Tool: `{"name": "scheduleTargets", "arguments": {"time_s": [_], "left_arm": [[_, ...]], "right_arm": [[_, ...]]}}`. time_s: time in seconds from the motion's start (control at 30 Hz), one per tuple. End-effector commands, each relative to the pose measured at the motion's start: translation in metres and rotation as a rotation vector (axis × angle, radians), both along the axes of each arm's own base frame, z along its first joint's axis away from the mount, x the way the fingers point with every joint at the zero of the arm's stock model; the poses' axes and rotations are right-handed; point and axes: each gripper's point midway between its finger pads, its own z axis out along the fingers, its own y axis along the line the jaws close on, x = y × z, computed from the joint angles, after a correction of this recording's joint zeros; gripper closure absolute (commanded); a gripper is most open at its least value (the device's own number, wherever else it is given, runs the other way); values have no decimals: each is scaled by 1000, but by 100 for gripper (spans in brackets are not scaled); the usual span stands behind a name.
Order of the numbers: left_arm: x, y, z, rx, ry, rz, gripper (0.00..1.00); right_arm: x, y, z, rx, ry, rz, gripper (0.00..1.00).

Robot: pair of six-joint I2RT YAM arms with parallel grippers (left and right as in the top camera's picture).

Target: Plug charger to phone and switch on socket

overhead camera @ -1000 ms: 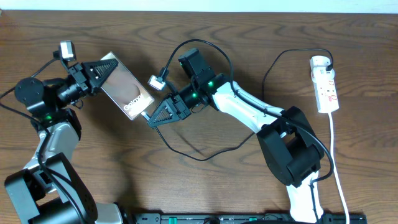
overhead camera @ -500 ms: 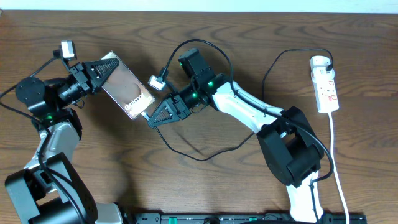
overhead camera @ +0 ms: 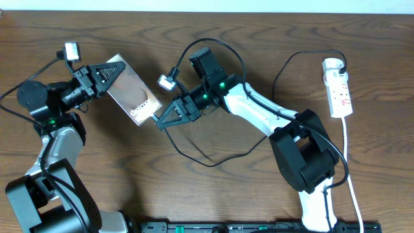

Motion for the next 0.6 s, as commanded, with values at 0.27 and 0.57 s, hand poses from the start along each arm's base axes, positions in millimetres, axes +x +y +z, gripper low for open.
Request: {"name": "scheduleTargets", "arguments": {"time_s": [0.27,0.57], "left_arm": [[9,4,12,-49,27,58,93],[9,8,12,-63,45,72,93]], "right_arm": [[-4,1,5,11,0,16,99],[-6,3,5,12,0,21,99]]}}
